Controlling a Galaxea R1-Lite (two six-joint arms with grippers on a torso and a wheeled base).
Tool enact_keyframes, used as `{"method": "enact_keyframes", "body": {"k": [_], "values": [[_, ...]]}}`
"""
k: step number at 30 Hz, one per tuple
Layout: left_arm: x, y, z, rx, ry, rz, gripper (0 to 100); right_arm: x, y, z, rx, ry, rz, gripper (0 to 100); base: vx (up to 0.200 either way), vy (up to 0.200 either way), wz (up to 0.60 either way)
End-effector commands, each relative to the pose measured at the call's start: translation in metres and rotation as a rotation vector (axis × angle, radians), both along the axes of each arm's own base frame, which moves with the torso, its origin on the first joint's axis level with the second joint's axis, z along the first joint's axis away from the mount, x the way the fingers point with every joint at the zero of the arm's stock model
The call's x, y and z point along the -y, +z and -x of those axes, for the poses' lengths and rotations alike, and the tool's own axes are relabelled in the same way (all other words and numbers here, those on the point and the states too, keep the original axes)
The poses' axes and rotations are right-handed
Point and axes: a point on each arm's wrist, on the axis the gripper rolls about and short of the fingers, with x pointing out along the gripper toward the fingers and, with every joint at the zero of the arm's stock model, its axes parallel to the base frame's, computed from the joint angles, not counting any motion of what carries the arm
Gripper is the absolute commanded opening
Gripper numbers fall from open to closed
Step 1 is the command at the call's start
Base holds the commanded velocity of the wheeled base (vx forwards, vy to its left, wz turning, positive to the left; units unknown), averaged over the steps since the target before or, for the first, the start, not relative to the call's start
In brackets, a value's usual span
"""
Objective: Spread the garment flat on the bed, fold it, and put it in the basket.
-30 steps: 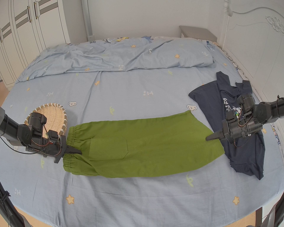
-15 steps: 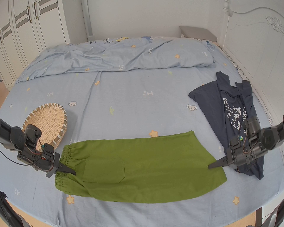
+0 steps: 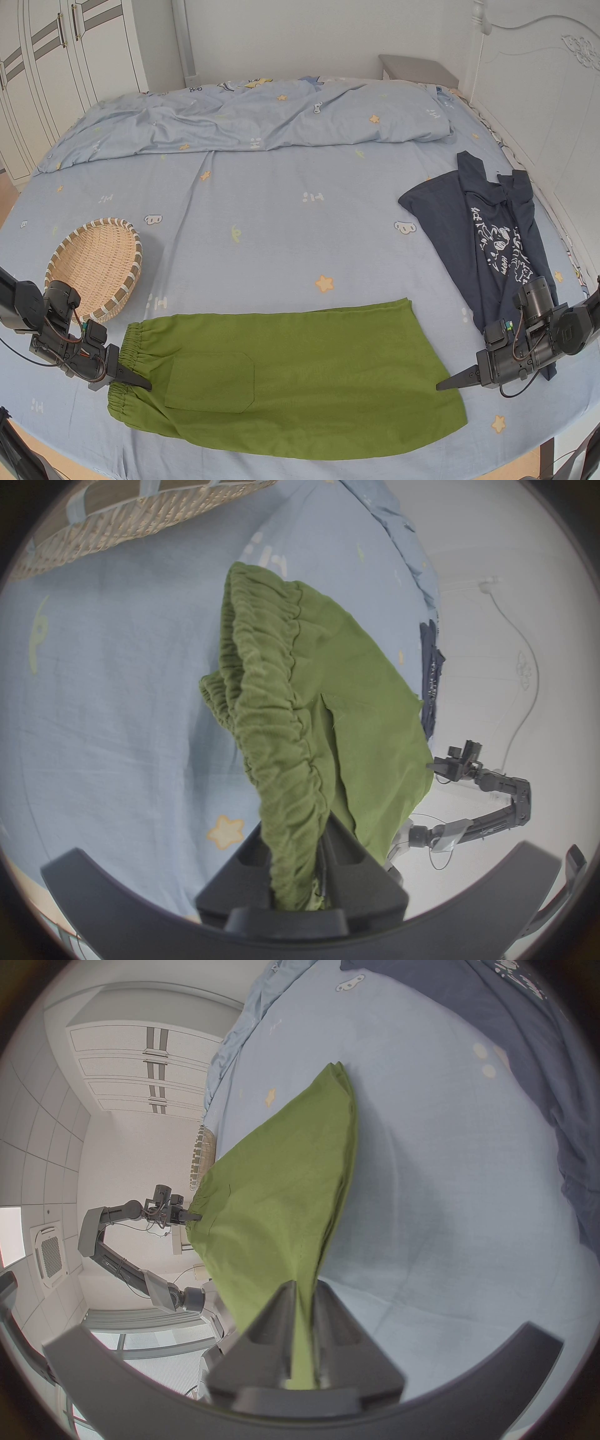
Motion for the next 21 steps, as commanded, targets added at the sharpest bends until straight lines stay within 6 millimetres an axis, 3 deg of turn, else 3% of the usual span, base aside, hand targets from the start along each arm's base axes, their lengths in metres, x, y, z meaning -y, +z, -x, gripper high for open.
{"method": "enact_keyframes", "body": {"k": [1, 5, 9, 14, 15, 16, 18, 19, 21], "values": [[0.001, 0.004, 0.001, 0.003, 0.002, -0.049, 0, 0.0, -0.001, 0.001, -0.002, 0.003, -0.001, 100, 0.0, 0.0, 0.0], [0.001, 0.012, 0.003, 0.03, 0.006, -0.073, 0, 0.0, 0.0, 0.0, 0.003, -0.001, -0.001, 100, 0.0, 0.0, 0.0], [0.002, 0.032, 0.011, 0.087, 0.017, -0.116, 0, 0.004, 0.006, -0.002, 0.034, -0.015, -0.008, 100, 0.0, 0.0, 0.0], [0.003, 0.072, 0.025, 0.165, 0.058, -0.278, 0, 0.004, 0.047, -0.007, 0.176, -0.056, -0.045, 100, 0.0, 0.0, 0.0], [0.003, 0.072, 0.025, 0.165, 0.058, -0.278, 0, 0.004, 0.047, -0.007, 0.176, -0.056, -0.045, 100, 0.0, 0.0, 0.0], [0.002, 0.085, 0.031, 0.165, 0.08, -0.353, 0, 0.001, 0.068, -0.012, 0.207, -0.087, -0.08, 100, 0.0, 0.0, 0.0], [0.002, 0.089, 0.032, 0.164, 0.09, -0.383, 0, -0.002, 0.078, -0.012, 0.227, -0.094, -0.095, 100, 0.0, 0.0, 0.0], [0.002, 0.095, 0.036, 0.17, 0.104, -0.417, 0, -0.008, 0.1, -0.013, 0.269, -0.101, -0.134, 100, 0.0, 0.0, 0.0], [0.003, 0.099, 0.039, 0.187, 0.111, -0.424, 0, -0.011, 0.116, -0.012, 0.302, -0.105, -0.158, 100, 0.0, 0.0, 0.0]]}}
